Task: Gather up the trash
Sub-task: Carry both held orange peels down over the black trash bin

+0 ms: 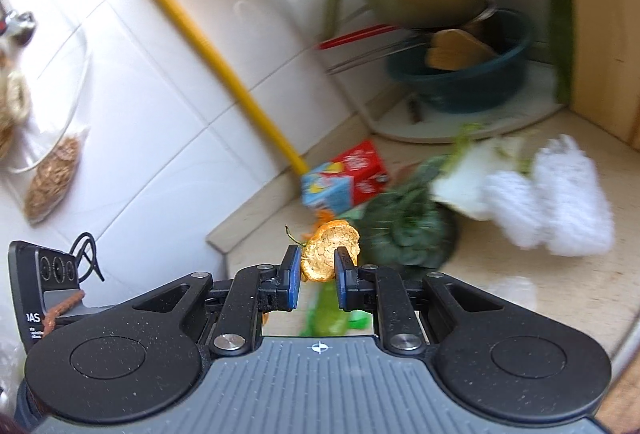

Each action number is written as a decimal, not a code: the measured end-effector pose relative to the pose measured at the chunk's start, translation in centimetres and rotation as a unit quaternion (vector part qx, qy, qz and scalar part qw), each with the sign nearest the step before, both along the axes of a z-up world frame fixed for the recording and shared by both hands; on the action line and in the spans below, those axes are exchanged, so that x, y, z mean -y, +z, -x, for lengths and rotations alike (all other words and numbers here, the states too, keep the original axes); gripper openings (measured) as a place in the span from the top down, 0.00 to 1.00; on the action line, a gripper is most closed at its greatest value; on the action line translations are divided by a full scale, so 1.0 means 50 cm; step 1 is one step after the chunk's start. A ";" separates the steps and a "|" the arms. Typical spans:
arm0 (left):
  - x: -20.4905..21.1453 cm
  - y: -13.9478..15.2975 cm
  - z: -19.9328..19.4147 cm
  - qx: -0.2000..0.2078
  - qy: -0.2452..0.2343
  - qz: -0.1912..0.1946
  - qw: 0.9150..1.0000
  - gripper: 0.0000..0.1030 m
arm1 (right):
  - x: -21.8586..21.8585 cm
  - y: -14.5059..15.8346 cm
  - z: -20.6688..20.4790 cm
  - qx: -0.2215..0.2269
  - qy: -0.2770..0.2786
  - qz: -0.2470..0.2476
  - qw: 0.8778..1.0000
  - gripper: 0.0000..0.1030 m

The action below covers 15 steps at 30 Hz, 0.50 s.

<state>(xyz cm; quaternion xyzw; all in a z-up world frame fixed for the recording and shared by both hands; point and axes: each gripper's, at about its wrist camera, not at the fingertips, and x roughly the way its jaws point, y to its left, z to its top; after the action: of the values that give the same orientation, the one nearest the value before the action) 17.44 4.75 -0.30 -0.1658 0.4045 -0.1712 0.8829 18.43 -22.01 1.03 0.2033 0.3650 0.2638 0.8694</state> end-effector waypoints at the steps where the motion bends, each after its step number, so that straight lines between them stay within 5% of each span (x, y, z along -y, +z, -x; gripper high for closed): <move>1: -0.010 0.002 0.006 0.002 0.005 -0.001 1.000 0.93 | -0.013 0.003 0.001 0.002 0.007 0.000 1.000 0.77; 15: -0.153 0.023 0.122 0.013 0.087 -0.005 0.996 0.93 | -0.207 0.026 0.030 0.011 0.113 -0.004 0.993 0.77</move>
<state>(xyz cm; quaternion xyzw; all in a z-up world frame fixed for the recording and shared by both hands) 11.37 12.41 0.85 -0.1938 0.3777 -0.0944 0.9005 16.91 -11.64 2.34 0.1614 0.3754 0.3642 0.8369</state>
